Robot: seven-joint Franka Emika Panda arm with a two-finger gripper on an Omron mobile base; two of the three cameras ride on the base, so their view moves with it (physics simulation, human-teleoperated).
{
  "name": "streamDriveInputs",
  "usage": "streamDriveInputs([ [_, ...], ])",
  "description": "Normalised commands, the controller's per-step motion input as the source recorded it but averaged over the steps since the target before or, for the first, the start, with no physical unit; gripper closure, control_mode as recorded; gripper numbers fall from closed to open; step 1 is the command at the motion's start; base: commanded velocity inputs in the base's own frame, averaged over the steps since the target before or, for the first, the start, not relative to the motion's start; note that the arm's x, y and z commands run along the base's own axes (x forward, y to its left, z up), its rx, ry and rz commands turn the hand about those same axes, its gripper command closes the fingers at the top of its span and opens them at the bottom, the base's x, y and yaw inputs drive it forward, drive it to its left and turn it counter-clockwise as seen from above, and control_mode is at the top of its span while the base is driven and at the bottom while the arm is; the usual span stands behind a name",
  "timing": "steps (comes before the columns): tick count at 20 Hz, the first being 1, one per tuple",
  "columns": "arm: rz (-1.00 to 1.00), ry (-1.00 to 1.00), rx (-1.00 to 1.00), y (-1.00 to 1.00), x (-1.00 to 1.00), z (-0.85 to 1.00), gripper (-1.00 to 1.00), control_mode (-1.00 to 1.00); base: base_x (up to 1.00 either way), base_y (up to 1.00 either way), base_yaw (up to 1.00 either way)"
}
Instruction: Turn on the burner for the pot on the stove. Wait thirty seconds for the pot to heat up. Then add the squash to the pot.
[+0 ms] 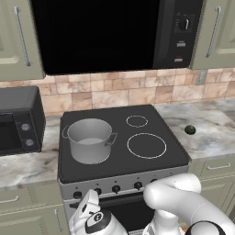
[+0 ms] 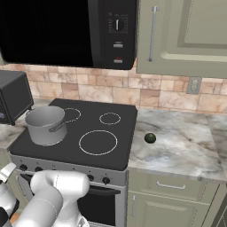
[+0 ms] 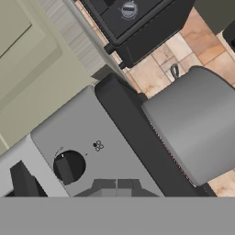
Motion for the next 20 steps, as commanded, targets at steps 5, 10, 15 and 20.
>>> streamDriveInputs([
  [5, 0.00, 0.00, 0.00, 0.00, 0.00, 0.00, 1.00, -1.00, 0.00, 0.00, 0.00],
  [10, 0.00, 0.00, 0.00, 0.00, 0.00, 0.00, 1.00, -1.00, 0.00, 0.00, 0.00],
  [15, 0.00, 0.00, 0.00, 0.00, 0.00, 0.00, 1.00, -1.00, 0.00, 0.00, 0.00],
  [20, 0.00, 0.00, 0.00, 0.00, 0.00, 0.00, 1.00, -1.00, 0.00, 0.00, 0.00],
])
